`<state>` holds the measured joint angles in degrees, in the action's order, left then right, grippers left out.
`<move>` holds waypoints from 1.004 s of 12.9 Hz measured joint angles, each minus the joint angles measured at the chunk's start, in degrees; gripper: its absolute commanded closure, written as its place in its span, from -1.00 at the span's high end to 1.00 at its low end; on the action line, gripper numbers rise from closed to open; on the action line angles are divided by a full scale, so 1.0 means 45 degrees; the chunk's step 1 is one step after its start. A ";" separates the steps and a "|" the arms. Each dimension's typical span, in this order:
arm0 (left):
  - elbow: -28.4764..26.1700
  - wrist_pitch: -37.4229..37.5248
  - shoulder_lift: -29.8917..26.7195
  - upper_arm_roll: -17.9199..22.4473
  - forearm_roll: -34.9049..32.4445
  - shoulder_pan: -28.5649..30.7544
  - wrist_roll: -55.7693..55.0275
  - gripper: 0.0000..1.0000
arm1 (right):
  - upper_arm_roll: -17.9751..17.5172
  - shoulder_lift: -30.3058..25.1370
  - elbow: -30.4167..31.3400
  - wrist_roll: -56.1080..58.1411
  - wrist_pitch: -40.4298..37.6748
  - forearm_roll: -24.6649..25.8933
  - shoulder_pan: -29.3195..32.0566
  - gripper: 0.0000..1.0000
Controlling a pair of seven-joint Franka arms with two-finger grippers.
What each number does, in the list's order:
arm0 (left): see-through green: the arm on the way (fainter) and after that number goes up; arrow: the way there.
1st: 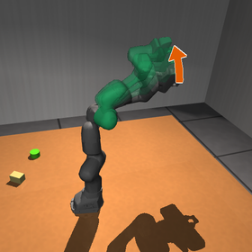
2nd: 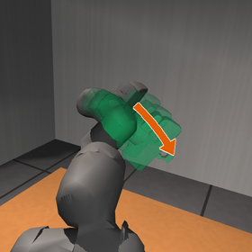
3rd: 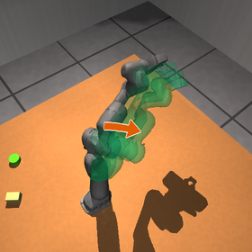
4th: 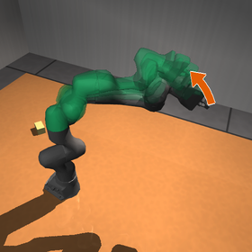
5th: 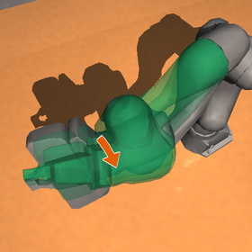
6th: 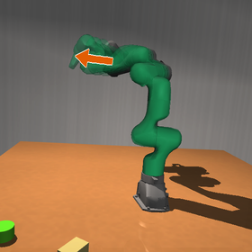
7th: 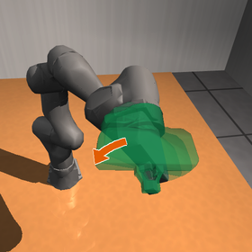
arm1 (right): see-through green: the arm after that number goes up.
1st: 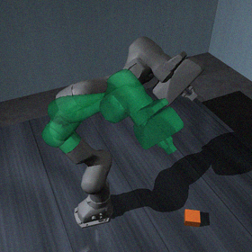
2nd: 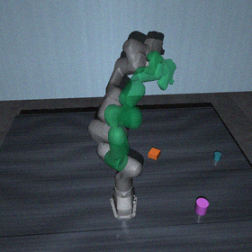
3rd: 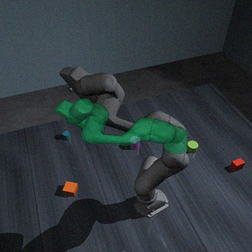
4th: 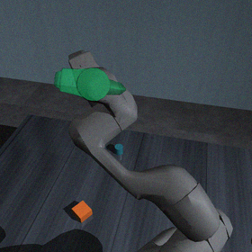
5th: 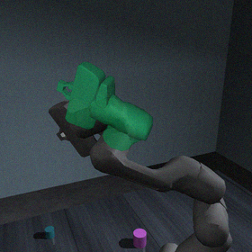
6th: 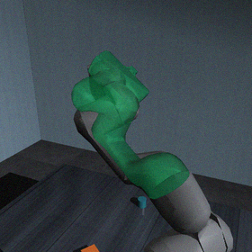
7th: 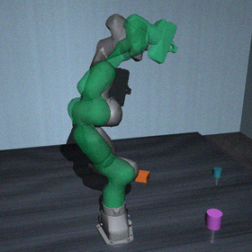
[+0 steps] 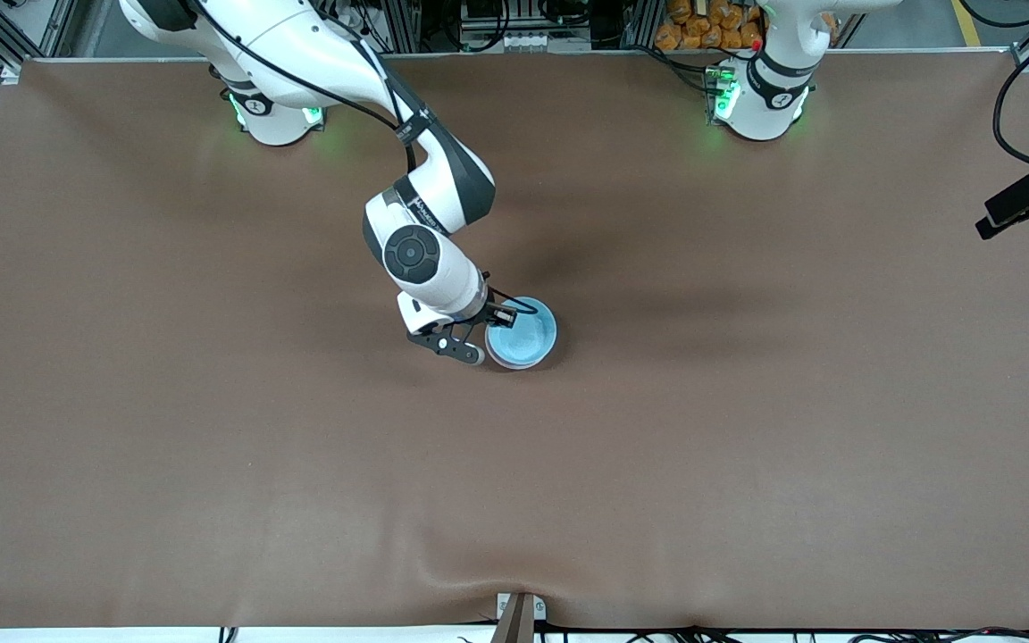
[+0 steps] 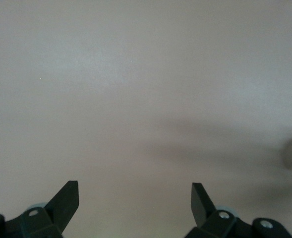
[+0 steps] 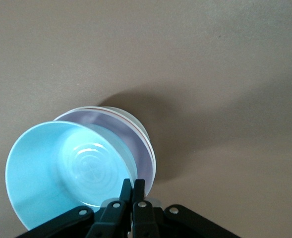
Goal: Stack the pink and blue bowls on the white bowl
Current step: 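Lower the blue bowl into the pink bowl and open the right gripper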
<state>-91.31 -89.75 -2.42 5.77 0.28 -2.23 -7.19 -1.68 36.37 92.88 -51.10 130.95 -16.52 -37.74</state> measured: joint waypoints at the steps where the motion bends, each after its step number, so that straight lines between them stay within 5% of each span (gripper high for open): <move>1: -0.0062 -0.0002 0.0002 -0.0015 0.0000 -0.0004 0.0016 1.00 | 0.0002 0.0022 0.0016 0.0000 0.0032 0.0000 -0.0004 -1.00; 9: 0.0242 0.0009 0.0074 -0.0254 0.0000 -0.0196 0.0030 1.00 | 0.0082 0.0370 0.0230 0.0000 0.0629 0.0167 -0.0076 -1.00; 10: 0.0305 0.0024 0.0074 -0.0342 0.0000 -0.0188 0.0030 1.00 | 0.0090 0.0369 0.0238 0.0000 0.0647 0.0171 -0.0084 -0.49; 11: 0.0326 0.0036 0.0075 -0.0504 0.0000 -0.0185 0.0030 1.00 | 0.0104 0.0370 0.0238 0.0000 0.0647 0.0170 -0.0085 0.70; 12: 0.0327 0.0039 0.0078 -0.0667 0.0000 -0.0186 0.0029 1.00 | 0.0140 0.0370 0.0238 0.0000 0.0647 0.0170 -0.0084 1.00; 13: 0.0327 0.0057 0.0084 -0.0759 0.0000 -0.0184 0.0030 1.00 | 0.0194 0.0370 0.0232 0.0000 0.0647 0.0171 -0.0082 1.00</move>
<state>-89.84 -89.49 -2.04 2.35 0.28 -3.06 -7.06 -0.80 38.03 93.92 -51.10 133.86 -15.76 -38.11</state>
